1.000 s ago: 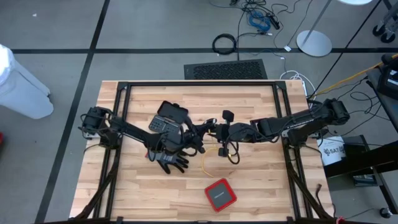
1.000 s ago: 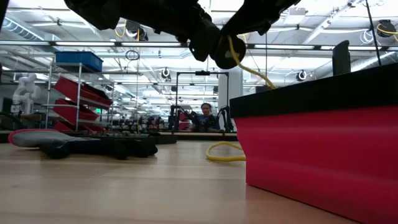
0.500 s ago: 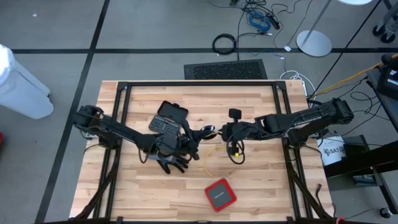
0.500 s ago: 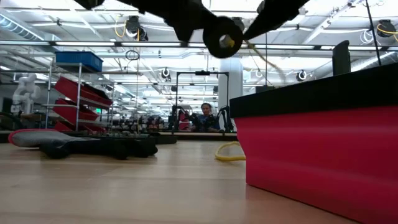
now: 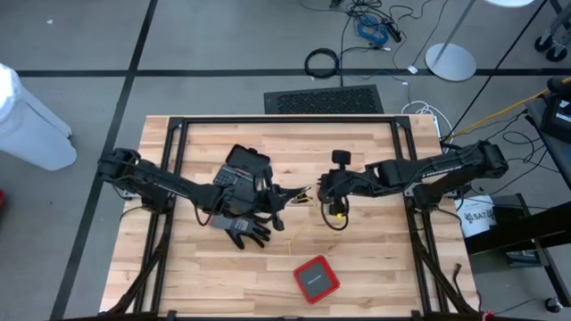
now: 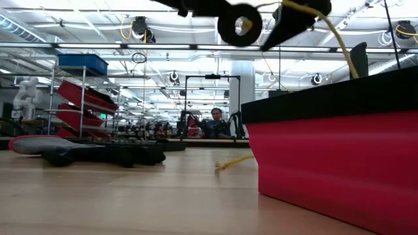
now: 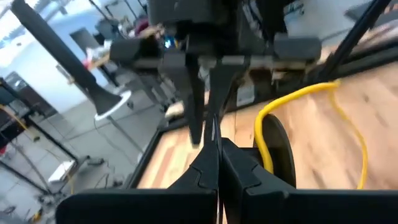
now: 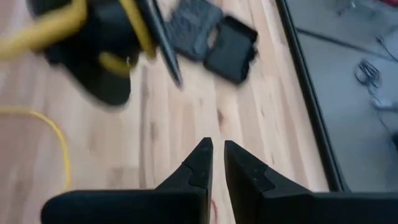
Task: Coil cords
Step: Coil the yellow wire onto the spool
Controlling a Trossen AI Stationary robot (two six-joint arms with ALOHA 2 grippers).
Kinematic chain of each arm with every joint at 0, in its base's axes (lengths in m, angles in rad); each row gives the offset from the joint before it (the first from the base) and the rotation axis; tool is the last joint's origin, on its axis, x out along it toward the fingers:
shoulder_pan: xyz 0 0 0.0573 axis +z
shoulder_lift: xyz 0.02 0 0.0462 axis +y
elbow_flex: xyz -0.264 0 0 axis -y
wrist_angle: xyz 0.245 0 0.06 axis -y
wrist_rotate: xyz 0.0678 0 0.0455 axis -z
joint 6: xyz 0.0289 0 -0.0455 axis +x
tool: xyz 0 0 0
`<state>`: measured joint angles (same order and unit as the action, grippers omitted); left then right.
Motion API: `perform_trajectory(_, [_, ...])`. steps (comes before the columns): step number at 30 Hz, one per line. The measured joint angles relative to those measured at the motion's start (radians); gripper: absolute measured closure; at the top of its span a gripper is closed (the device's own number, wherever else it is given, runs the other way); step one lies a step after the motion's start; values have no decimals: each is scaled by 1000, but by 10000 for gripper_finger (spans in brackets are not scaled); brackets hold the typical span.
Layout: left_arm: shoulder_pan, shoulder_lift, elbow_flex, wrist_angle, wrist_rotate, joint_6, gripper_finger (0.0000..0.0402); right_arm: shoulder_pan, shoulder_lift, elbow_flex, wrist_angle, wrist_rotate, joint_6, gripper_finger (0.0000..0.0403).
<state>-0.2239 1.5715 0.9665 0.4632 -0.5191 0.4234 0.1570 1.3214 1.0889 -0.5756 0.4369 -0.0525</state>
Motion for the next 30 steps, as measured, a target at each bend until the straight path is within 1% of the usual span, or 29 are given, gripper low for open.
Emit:
perform_trajectory(7, [22,0,0,-66,-1,-48,401,16,-35,-1,-194,8,129,374])
perform_trajectory(13, [28,0,0,-65,-1,-52,401,88,-108,-1,-284,-2,250,374])
perform_trajectory(16, [27,0,0,-65,-1,-52,401,138,-138,-1,-283,-41,305,374])
perform_trajectory(18, [27,0,0,-64,0,-54,401,178,-136,-1,-274,-50,326,373])
perform_trajectory(23, [28,0,0,-63,2,-77,401,262,-77,-41,-218,-51,313,367])
perform_trajectory(25, [28,0,0,-63,8,-78,401,274,-54,-60,-199,-37,313,363])
perform_trajectory(28, [28,0,0,-63,12,-78,401,277,-28,-67,-217,27,348,356])
perform_trajectory(30, [27,0,0,-63,16,-78,401,277,-22,-67,-220,52,362,352])
